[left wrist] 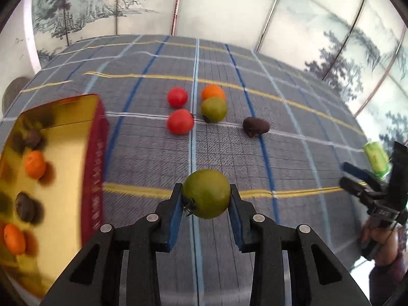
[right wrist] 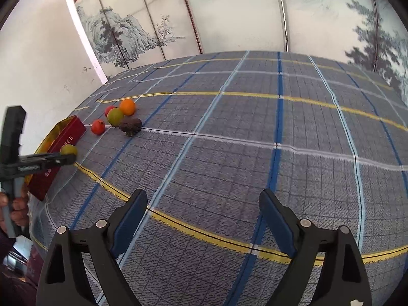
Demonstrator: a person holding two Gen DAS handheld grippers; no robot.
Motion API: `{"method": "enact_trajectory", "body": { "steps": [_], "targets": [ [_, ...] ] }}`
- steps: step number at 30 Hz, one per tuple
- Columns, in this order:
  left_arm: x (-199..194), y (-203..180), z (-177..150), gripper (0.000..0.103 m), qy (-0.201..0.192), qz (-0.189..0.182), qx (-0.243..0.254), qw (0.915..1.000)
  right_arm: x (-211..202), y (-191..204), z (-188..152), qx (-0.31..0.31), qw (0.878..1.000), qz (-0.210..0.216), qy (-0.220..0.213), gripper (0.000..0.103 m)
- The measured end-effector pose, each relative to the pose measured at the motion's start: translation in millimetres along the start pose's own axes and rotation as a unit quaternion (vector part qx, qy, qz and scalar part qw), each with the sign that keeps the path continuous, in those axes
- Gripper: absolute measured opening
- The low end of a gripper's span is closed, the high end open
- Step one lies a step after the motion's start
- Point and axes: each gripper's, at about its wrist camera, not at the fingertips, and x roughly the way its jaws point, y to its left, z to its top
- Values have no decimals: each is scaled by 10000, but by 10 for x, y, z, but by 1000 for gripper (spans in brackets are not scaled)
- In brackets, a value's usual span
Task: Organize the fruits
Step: 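Carry the green tomato toward the tin with the left gripper while the right gripper grasps a red tomato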
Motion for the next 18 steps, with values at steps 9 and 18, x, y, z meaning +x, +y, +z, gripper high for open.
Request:
{"method": "enact_trajectory", "body": {
  "steps": [9, 18],
  "targets": [
    [-606, 342, -182, 35, -237, 132, -330, 9991, 419, 1505, 679, -2271, 9567, 1822, 14, 62],
    [-934, 774, -414, 35, -394, 437, -540, 9968, 1494, 2085, 1056, -3327, 9287, 1431, 796, 61]
  ]
}}
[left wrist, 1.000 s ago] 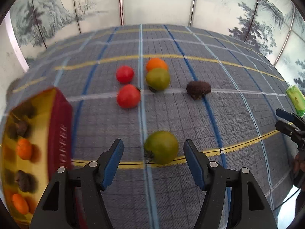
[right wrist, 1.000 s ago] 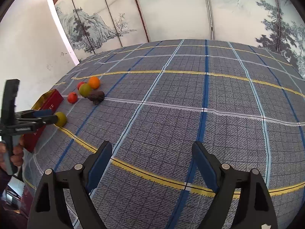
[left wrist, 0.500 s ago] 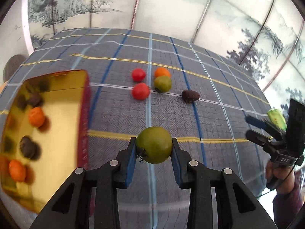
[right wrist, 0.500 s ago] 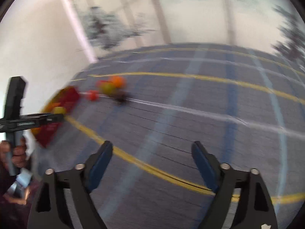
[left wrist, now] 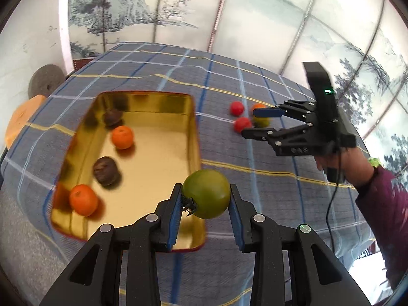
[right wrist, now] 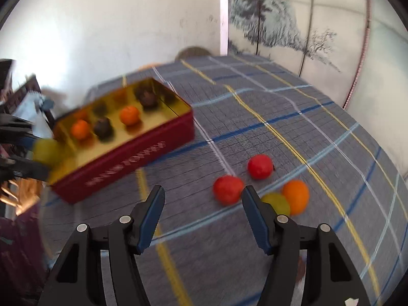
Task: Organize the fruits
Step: 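Carry the green tomato toward the tin with the left gripper while the right gripper grasps a red tomato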
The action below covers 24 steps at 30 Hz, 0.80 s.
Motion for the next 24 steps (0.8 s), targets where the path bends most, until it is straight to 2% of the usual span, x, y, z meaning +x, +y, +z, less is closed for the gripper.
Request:
{"method": "enact_trajectory", "body": {
  "steps": [3, 6, 7, 8, 10, 13, 18, 24],
  "targets": [
    [-31, 138, -38, 35, 14, 46, -131, 9999, 225, -48, 50, -147, 9994, -98, 304, 60],
    [-48, 240, -68, 36, 11, 100, -237, 9997, 432, -89, 39, -170, 9969, -265, 714, 46],
    [-50, 275, -78, 36, 12, 115, -277, 9995, 429, -106, 40, -124, 9973, -264, 676, 42],
    [-50, 311, -78, 36, 5, 122, -321, 9994, 433, -136, 43, -20, 9971, -294, 700, 31],
    [-57, 344, -88, 36, -19, 124, -362, 9993, 409, -153, 22, 137, 9969, -338, 700, 31],
    [-76, 386, -124, 36, -115, 256, -328, 9991, 214, -27, -108, 438, 9979, -238, 418, 31],
    [12, 472, -147, 36, -60, 250, -334, 9991, -218, 355, -431, 915, 9957, 20, -150, 31],
    [119, 450, -123, 36, -29, 271, -235, 9994, -412, 502, -689, 1352, 9902, 39, -360, 31]
  ]
}}
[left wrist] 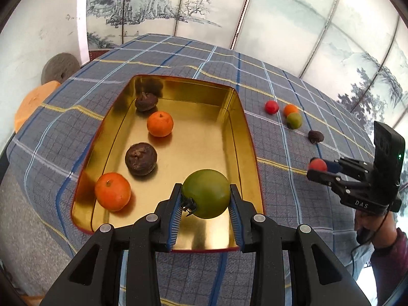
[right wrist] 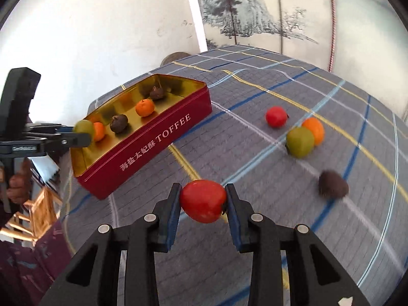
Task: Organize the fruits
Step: 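Carry the green tomato toward the tin with the left gripper while the right gripper grasps a red tomato, then lower the green tomato into the tin and open the left gripper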
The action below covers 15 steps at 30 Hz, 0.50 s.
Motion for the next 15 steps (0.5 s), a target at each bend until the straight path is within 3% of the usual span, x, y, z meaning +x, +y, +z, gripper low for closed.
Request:
{"method": "enact_trajectory", "body": {
  "steps": [15],
  "targets": [
    [223, -37, 200, 36, -92, 476, 415, 9980, 77, -18, -190, 287, 9996, -20, 28, 31]
  ]
}}
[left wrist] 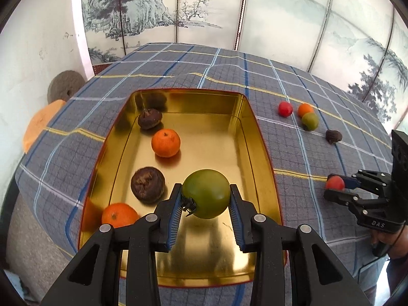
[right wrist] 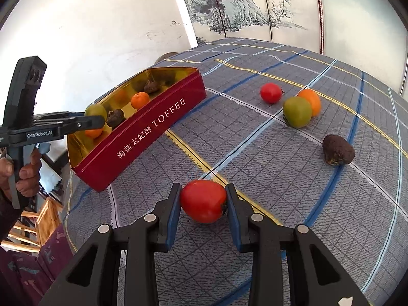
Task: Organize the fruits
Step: 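Lower the green tomato into the tin and open the left gripper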
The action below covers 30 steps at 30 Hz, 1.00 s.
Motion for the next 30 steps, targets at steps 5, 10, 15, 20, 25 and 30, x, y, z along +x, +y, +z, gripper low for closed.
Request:
{"method": "enact_trajectory", "body": {
  "steps": [5, 10, 15, 20, 25, 30],
  "targets": [
    [79, -36, 67, 37, -20, 190, 133, 9997, 9, -5, -4, 32, 10000, 0, 17, 31],
    [128, -69, 120, 37, -24, 283, 210, 9994, 3, -41, 4, 105, 9999, 10, 3, 31],
    [140, -104, 157, 39, -43, 372, 268, 9989, 1, -49, 5, 104, 9999, 15, 14, 31],
    [83, -124, 187, 54, -189, 458, 298, 9983, -3, -55, 4, 119, 9999, 18, 10, 31],
    [-5, -135, 200, 63, -365, 574, 297, 9972, -9, -56, 5, 120, 9999, 19, 4, 31],
    [-75, -137, 165, 63, -384, 608, 275, 9970, -17, -60, 6, 136, 9999, 12, -6, 31]
  ]
}}
